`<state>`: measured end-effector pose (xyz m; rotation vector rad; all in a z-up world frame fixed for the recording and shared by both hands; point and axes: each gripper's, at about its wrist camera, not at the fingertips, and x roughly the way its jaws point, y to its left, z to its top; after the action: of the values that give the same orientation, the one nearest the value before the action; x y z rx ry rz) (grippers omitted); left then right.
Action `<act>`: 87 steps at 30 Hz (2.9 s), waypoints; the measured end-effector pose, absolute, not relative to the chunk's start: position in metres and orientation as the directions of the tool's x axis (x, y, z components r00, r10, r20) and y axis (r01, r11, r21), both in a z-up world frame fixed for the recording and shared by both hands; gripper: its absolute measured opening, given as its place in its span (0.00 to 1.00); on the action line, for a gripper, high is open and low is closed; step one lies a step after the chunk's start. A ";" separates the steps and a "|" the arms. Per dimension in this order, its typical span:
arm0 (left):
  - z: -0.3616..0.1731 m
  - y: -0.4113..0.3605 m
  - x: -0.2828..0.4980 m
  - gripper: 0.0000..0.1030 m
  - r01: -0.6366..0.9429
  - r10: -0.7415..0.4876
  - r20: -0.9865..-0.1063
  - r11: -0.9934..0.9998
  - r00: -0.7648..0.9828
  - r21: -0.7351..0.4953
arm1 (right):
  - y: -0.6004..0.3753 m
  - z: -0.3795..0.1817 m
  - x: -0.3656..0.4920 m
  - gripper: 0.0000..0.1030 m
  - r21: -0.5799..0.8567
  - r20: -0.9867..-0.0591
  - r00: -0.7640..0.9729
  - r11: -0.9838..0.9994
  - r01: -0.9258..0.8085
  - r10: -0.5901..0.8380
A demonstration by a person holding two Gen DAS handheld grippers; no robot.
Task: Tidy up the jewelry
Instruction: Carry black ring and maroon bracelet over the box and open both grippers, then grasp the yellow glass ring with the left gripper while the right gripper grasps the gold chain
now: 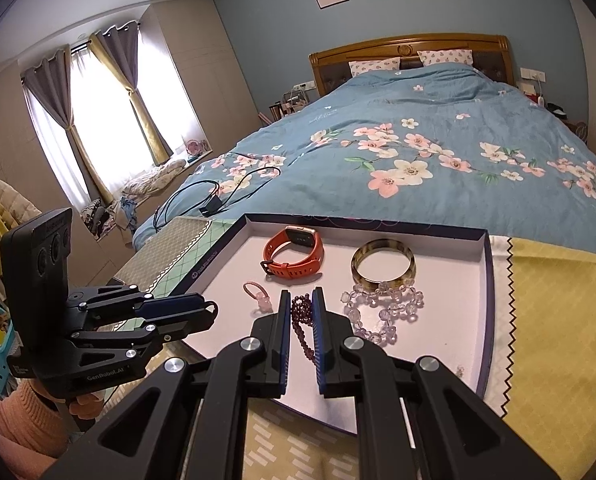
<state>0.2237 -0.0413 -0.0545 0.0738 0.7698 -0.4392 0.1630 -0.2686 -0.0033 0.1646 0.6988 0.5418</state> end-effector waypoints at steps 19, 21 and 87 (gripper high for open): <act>-0.079 -0.056 0.254 0.22 0.406 -0.323 -0.750 0.911 0.578 -0.079 | -0.285 -0.031 0.190 0.09 0.398 -0.616 0.605 0.862 -0.313 0.504; -0.082 -0.058 0.257 0.22 0.404 -0.318 -0.758 0.911 0.569 -0.079 | -0.286 -0.032 0.189 0.09 0.384 -0.628 0.608 0.873 -0.301 0.486; -0.088 -0.078 0.153 0.40 0.532 -0.387 -0.751 0.845 0.535 -0.056 | -0.290 -0.058 0.071 0.06 0.273 -0.724 0.529 0.888 -0.371 0.444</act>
<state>0.1535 -0.0777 -0.0882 0.1882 0.8443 -0.5512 0.0711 -0.2899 -0.0578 0.0886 0.8893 0.4874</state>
